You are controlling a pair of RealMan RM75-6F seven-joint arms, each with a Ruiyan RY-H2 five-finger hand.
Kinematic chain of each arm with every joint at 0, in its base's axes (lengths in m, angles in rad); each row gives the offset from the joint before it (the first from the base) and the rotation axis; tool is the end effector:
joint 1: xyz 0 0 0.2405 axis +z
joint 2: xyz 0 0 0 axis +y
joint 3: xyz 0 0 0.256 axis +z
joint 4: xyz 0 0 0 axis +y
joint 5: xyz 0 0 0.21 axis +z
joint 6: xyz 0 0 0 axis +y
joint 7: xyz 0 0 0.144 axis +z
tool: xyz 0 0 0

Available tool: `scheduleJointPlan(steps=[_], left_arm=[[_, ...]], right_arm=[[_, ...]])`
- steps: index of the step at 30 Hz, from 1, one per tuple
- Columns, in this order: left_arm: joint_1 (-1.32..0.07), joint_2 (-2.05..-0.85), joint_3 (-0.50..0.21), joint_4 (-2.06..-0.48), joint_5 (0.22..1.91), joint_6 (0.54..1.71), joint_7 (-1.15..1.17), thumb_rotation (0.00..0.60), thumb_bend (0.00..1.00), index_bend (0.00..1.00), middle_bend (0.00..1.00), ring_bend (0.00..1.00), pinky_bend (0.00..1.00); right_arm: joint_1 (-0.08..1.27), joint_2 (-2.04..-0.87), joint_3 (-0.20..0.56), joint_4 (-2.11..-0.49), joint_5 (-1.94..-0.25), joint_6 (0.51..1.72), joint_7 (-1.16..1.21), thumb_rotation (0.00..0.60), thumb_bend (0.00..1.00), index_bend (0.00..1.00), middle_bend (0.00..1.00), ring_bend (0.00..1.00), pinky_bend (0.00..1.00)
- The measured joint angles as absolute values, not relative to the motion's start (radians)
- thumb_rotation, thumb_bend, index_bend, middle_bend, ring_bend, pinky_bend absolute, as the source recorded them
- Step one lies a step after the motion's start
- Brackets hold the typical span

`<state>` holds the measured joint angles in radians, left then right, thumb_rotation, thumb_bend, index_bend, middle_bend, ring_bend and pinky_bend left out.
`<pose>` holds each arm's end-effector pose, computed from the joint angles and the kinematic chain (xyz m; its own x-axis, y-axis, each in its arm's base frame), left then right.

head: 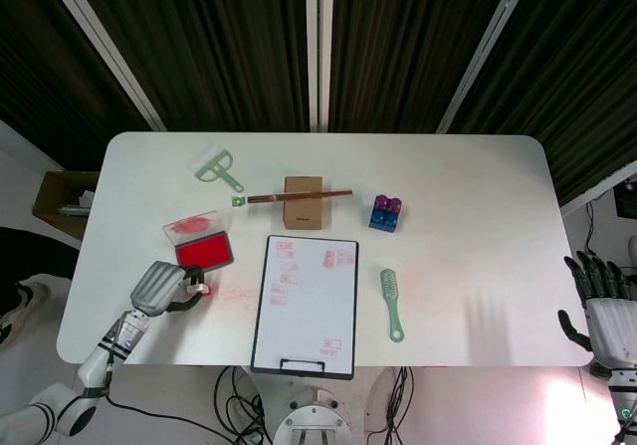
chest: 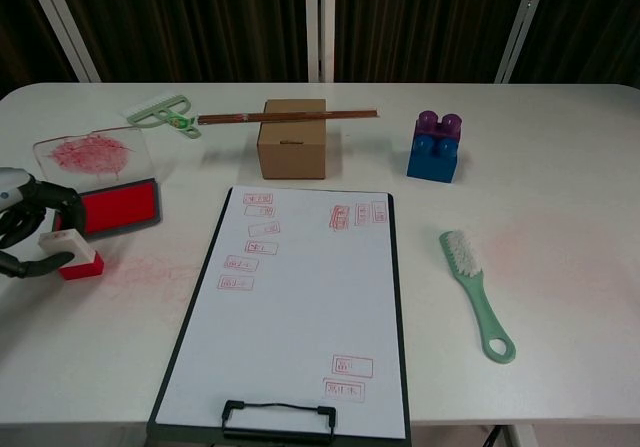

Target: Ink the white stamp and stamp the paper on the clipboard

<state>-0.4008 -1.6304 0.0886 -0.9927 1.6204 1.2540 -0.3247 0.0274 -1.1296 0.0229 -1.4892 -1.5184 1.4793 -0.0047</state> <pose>-0.2999 0.2541 -0.0107 0.3220 0.2881 0.9018 0.9106 -0.3549 -0.2118 -0.3438 -0.1577 0.1632 0.4996 -0.0551 0.8645 -0.8646 0.0302 0.5016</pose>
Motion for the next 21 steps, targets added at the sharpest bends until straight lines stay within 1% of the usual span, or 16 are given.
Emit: scheduleJointPlan(steps=[8, 21], left_arm=[[-0.397, -1.626, 0.091, -0.982, 1.628, 1.262, -0.336, 0.6, 0.35, 0.63, 0.68, 0.75, 0.85], [-0.397, -1.627, 0.1, -0.967, 1.643, 1.264, -0.33, 0.6, 0.29, 0.56, 0.59, 0.73, 0.83]], right_arm=[[0.028, -1.132, 0.023, -1.486, -1.515, 1.475, -0.004, 0.6, 0.3, 0.0, 0.0, 0.0, 0.0], [0.028, -1.131, 0.024, -1.484, -1.512, 1.473, -0.002, 0.6, 0.3, 0.0, 0.0, 0.0, 0.0]])
